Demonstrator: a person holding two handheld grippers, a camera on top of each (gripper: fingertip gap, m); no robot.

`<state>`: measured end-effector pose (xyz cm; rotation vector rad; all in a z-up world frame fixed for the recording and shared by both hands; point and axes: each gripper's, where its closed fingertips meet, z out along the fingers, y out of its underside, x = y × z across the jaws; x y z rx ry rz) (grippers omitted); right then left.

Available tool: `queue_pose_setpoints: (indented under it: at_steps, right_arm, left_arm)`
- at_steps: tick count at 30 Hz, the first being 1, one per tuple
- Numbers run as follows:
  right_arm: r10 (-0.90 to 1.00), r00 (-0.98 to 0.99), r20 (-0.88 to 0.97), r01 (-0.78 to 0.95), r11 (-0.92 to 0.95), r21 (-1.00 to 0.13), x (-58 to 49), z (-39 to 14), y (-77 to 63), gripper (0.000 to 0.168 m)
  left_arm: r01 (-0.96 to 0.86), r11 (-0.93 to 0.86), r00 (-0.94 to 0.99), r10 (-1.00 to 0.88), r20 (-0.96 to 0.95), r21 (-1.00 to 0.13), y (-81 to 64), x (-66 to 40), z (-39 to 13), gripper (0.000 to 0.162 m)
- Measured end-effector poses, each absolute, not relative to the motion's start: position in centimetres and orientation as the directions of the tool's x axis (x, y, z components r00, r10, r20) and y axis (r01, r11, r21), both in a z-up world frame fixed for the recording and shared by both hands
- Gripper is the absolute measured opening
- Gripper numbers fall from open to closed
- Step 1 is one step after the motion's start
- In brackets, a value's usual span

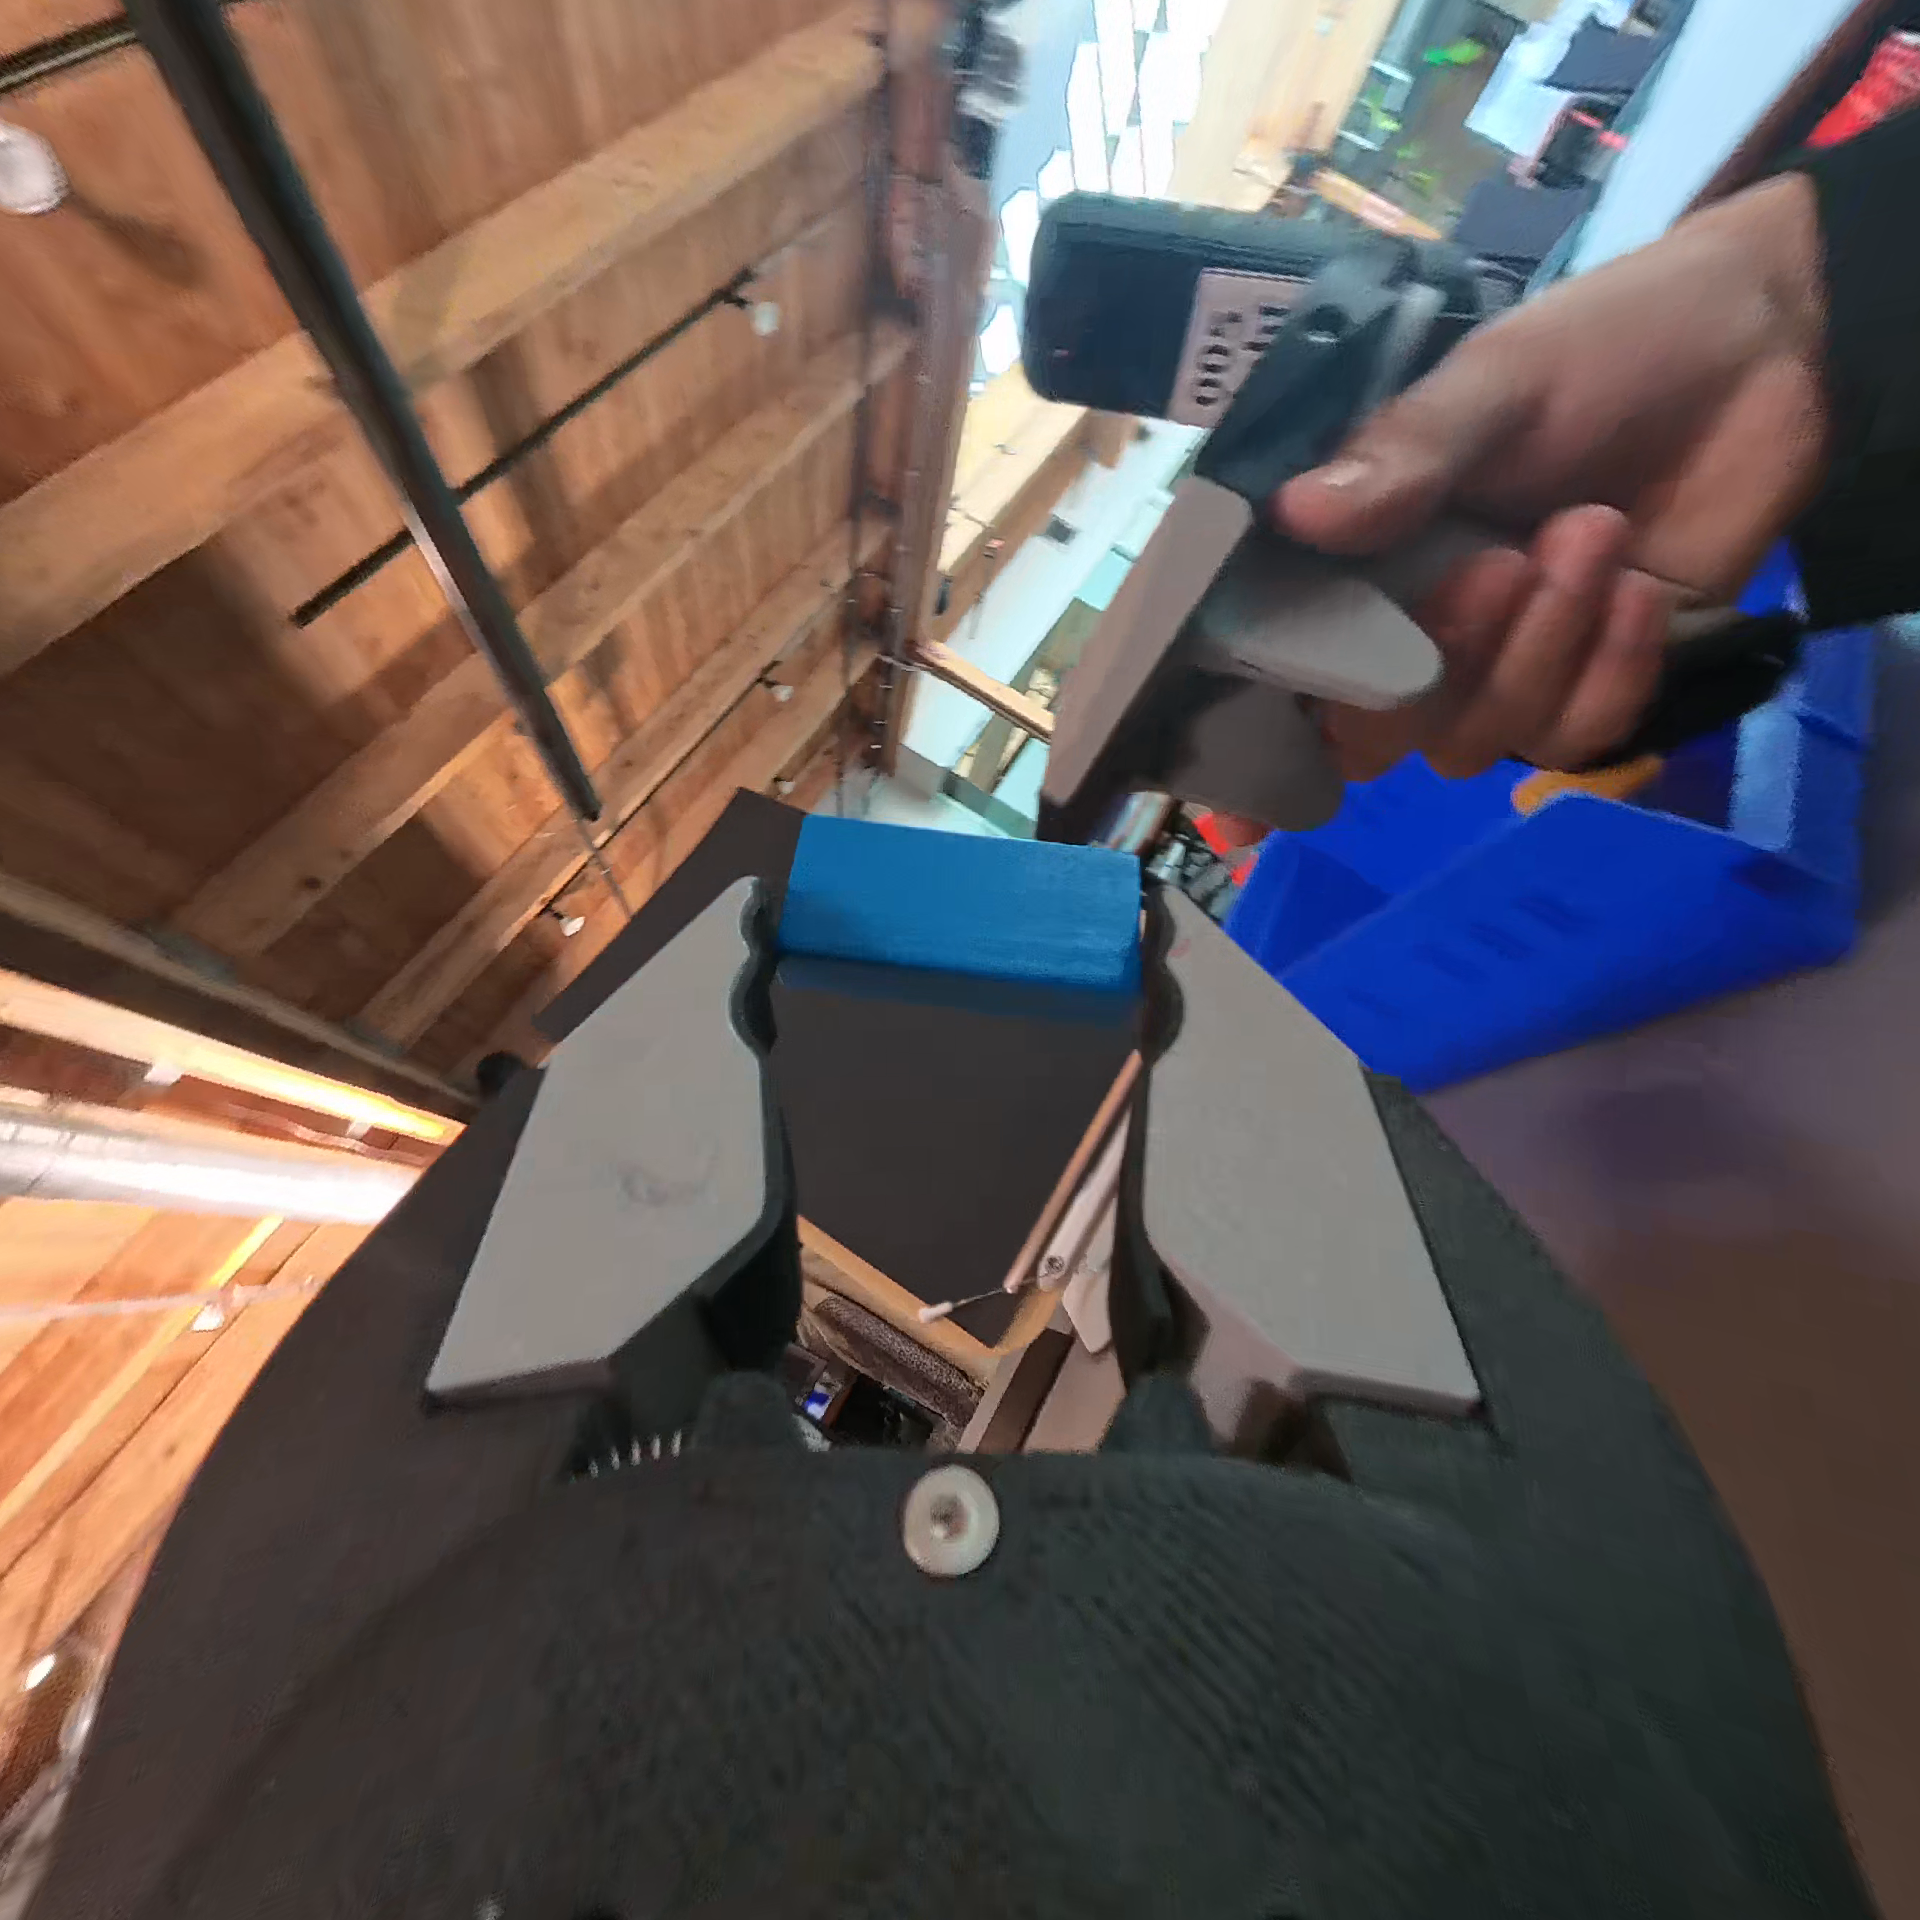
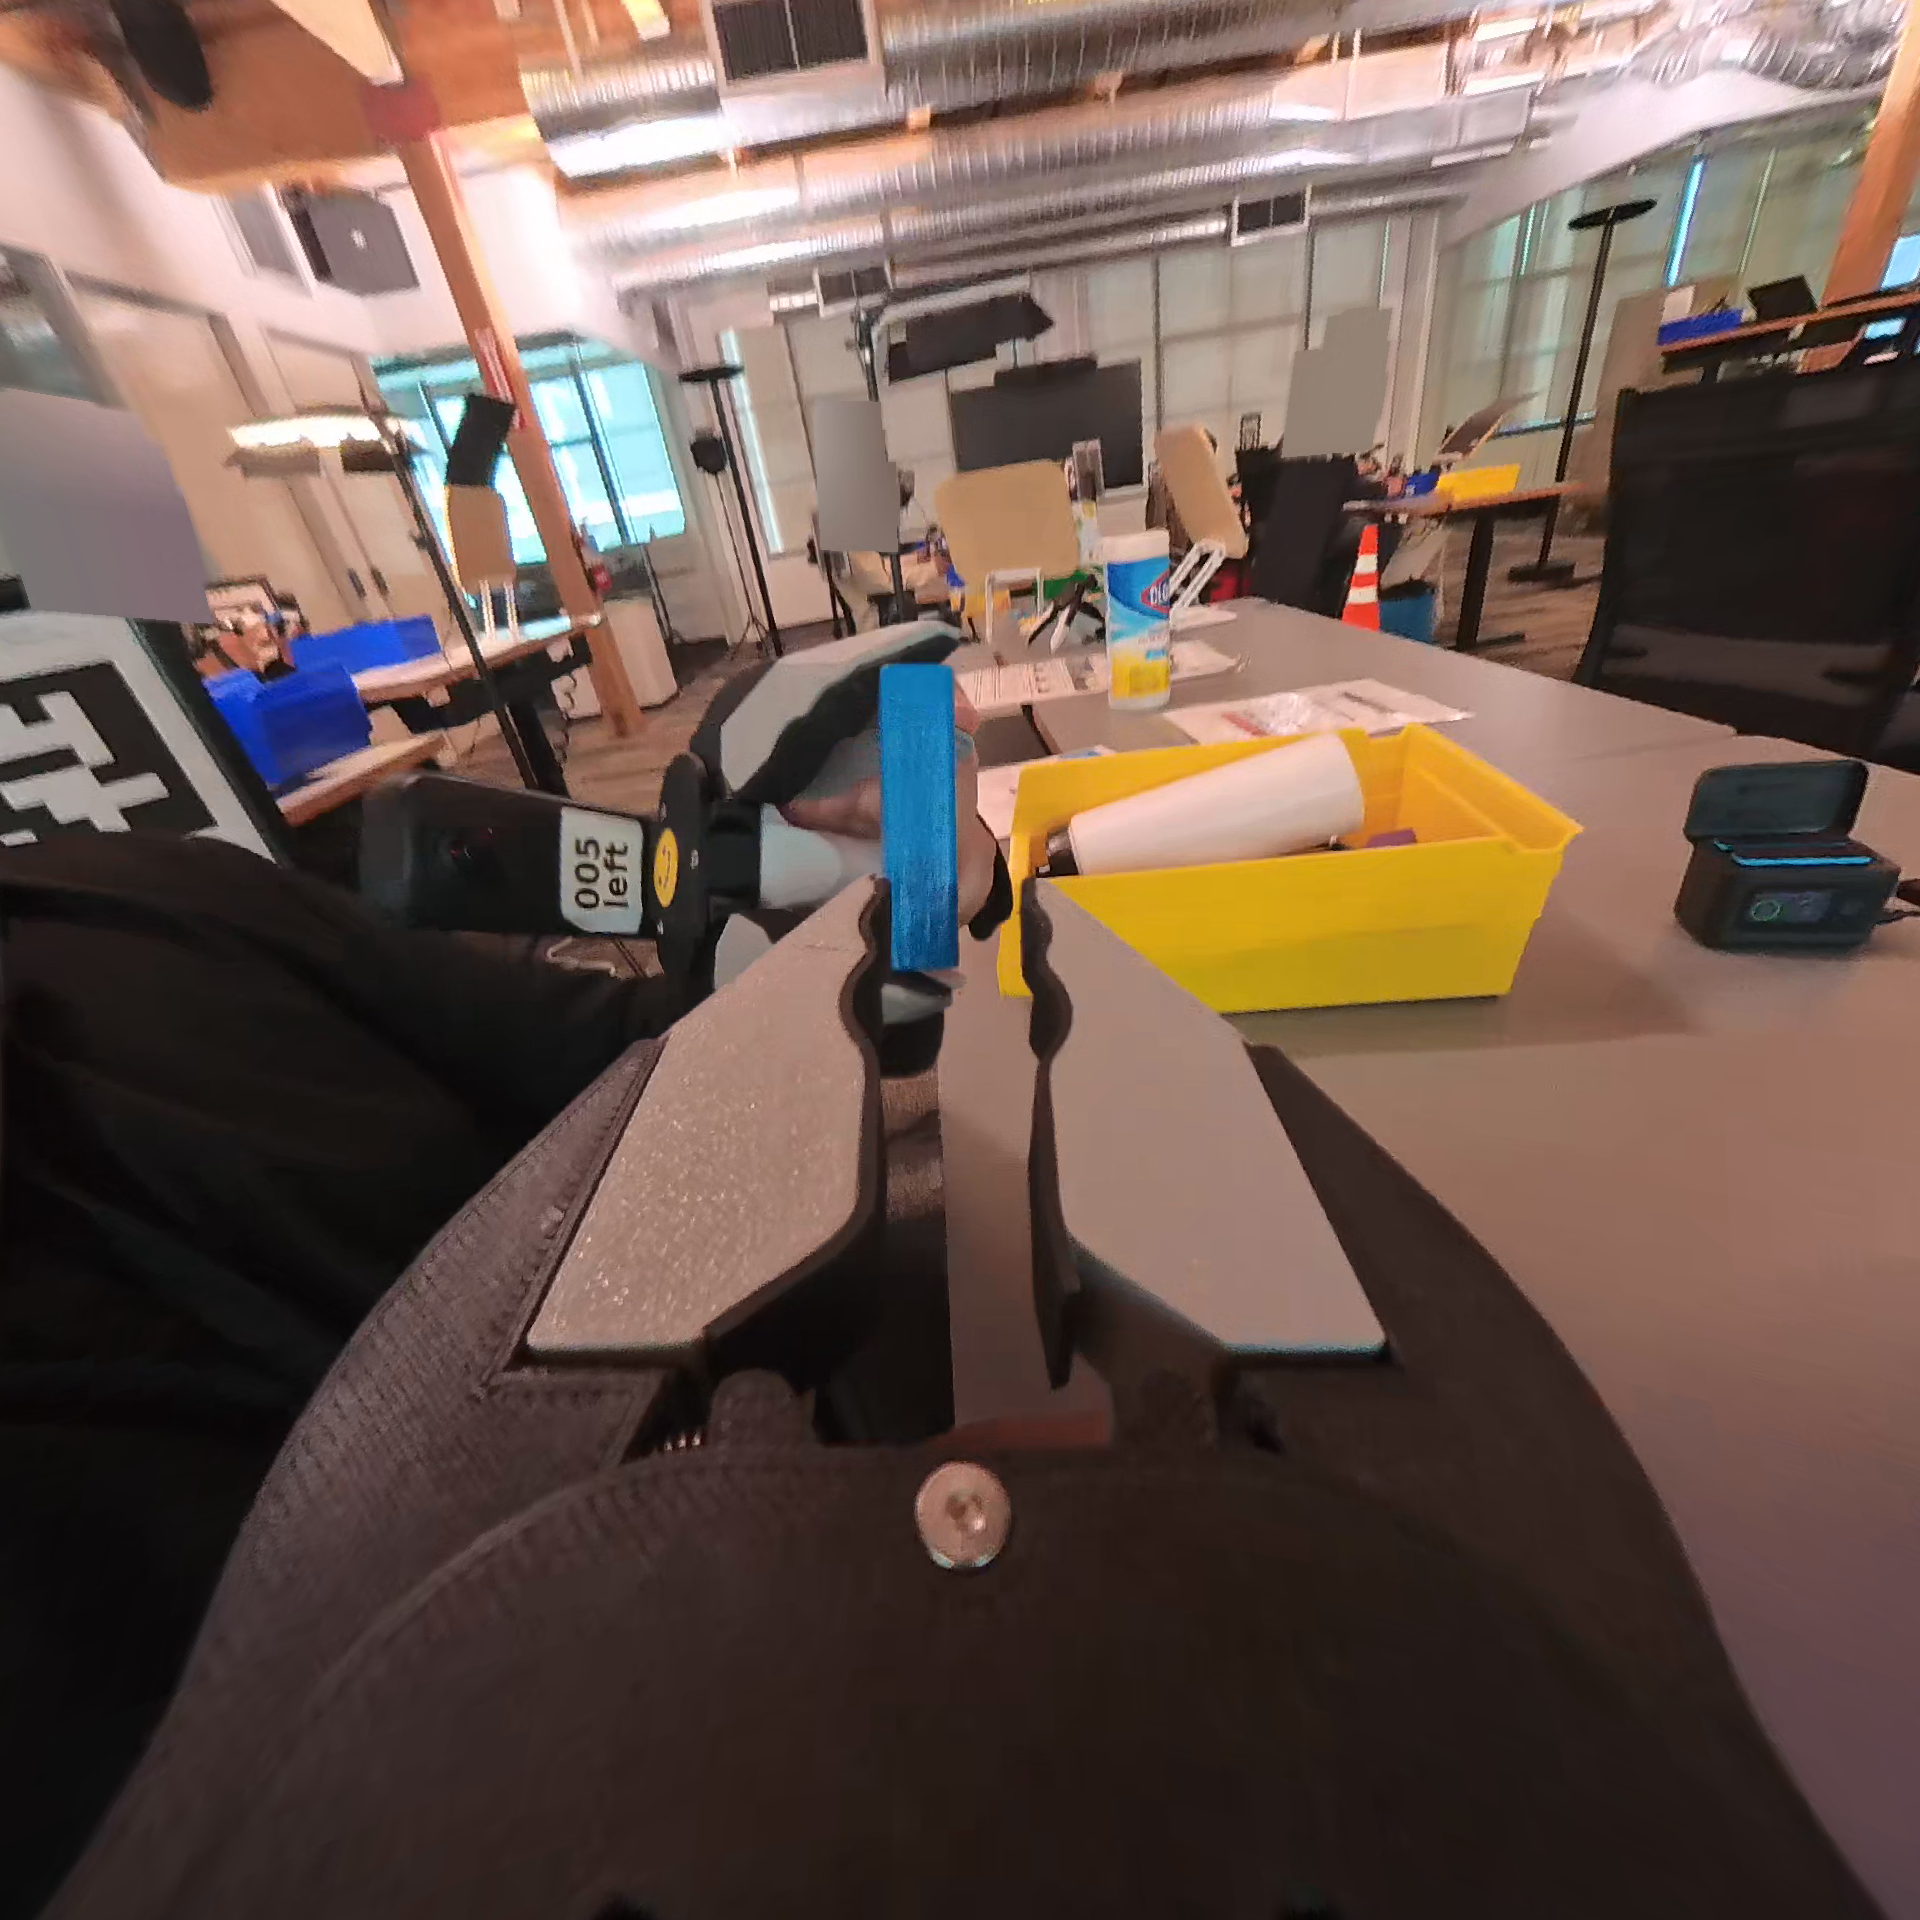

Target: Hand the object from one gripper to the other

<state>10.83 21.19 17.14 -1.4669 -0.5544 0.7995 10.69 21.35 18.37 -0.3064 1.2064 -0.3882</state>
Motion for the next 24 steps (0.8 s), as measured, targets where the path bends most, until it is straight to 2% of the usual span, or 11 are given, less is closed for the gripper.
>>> queue_pose_setpoints:
  at_steps: [6,7,9,11,14,19,21,24]
  right_arm:
    - [0.775,0.617,-0.134,-0.152,-0.05,-0.987,9.3,17.6,21.2,0.028]
    - [0.782,0.609,-0.13,-0.137,-0.058,-0.989,8.9,17.4,21.1,0.027]
    - [0.772,0.627,-0.104,-0.091,-0.06,-0.994,8.6,16.8,21.5,0.014]
    - [0.773,0.627,-0.098,-0.081,-0.06,-0.995,8.6,16.9,21.5,0.013]
    - [0.76,0.647,-0.062,-0.042,-0.045,-0.998,9.2,16.7,21.6,0.012]
    - [0.763,0.644,-0.048,0.009,-0.07,-0.997,10.6,16.1,20.7,0.012]
    - [0.773,0.631,-0.066,0.032,-0.111,-0.993,10.6,15.3,20.5,0.013]
    - [0.775,0.623,-0.1,0.058,-0.174,-0.983,10.2,13.9,21.1,0.013]
  left_arm:
    - [0.125,0.883,0.36,-0.465,-0.809,-0.452,21.1,11.1,18.6,0.069]
    - [0.124,0.886,0.36,-0.46,-0.811,-0.447,20.9,11.2,18.6,0.069]
    - [0.132,0.882,0.341,-0.47,-0.814,-0.453,20.6,11.3,18.3,0.069]
    - [0.139,0.873,0.323,-0.487,-0.812,-0.468,20.6,11.4,18.3,0.069]
    - [0.129,0.86,0.214,-0.511,-0.833,-0.494,20.7,11.4,17.3,0.065]
    - [0.048,0.843,-0.04,-0.534,-0.845,-0.535,21.3,10.7,14.3,0.067]
    - [0.046,0.883,0.003,-0.468,-0.884,-0.467,21.9,10.3,14.6,0.062]
    - [-0.041,0.966,0.081,-0.25,-0.965,-0.253,23.3,10.2,14.5,0.056]
